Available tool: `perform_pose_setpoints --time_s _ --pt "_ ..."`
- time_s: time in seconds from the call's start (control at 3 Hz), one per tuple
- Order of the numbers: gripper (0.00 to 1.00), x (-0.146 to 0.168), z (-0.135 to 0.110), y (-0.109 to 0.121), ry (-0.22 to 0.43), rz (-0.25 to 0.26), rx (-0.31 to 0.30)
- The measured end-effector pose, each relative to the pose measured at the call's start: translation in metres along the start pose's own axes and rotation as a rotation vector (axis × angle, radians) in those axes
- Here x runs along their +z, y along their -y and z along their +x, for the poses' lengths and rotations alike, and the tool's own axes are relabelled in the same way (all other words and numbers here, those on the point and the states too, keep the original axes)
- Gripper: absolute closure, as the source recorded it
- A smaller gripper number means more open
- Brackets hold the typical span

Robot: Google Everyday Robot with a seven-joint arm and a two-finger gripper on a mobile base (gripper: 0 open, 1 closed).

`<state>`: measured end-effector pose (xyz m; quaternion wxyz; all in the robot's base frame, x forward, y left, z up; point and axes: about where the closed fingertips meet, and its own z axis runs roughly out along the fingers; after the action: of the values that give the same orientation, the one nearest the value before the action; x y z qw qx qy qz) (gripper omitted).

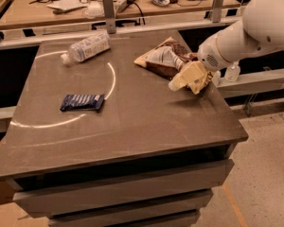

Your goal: Move brown chip bag near rxbar blueberry

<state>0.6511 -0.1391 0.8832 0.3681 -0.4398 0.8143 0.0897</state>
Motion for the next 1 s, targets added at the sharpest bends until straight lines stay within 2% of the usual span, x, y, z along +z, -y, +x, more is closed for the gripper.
perform_pose_setpoints --time_s 0.33,0.67,1.0 --pt "0.33 0.019 0.002 -0.01 -0.036 -0.034 -0.016" --pt "0.57 0.022 -0.007 -0.017 -0.018 -0.056 -0.067" --pt "0.8 0.015 -0.033 -0.027 0.067 -0.102 -0.157"
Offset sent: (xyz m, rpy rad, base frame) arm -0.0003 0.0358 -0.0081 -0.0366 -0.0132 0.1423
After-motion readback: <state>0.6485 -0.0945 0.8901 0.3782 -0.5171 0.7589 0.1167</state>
